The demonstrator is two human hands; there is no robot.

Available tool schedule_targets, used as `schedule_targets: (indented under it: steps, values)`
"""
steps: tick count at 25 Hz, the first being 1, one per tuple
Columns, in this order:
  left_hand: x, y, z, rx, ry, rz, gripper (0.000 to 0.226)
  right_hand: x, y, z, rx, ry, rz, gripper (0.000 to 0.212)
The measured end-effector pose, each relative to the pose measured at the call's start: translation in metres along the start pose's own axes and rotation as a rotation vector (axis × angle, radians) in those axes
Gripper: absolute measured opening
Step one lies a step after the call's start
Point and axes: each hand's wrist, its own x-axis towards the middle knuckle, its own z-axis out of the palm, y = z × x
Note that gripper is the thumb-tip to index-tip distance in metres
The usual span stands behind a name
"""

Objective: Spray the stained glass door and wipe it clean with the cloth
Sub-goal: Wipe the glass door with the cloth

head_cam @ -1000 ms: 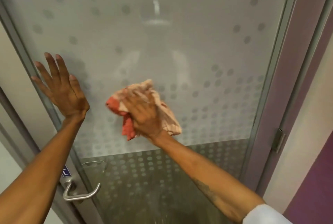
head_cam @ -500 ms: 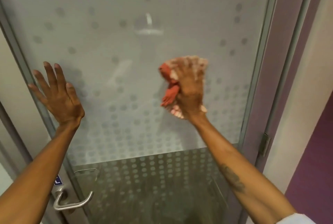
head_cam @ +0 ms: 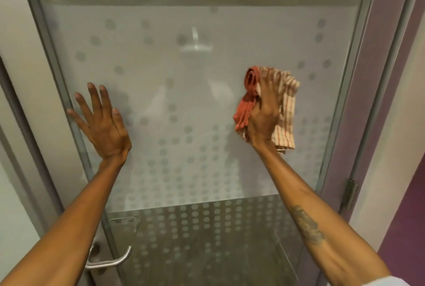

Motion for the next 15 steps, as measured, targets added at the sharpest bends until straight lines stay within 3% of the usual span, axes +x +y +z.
schedule_targets:
  steps: [3,8,15]
  values:
    - [0.001,-0.002,0.001,-0.01,-0.025,-0.009,0.056,-0.026,-0.017,0.027,-0.03,-0.056,-0.134,0.047]
    - [0.001,-0.007,-0.009,-0.024,-0.112,0.01,0.057,-0.103,-0.05,0.053,-0.005,-0.449,-0.356,0.057]
    - [0.005,-0.005,-0.043,-0.122,-0.373,-0.003,0.057,-0.108,-0.111,0.041,0.234,-0.464,0.098,0.078]
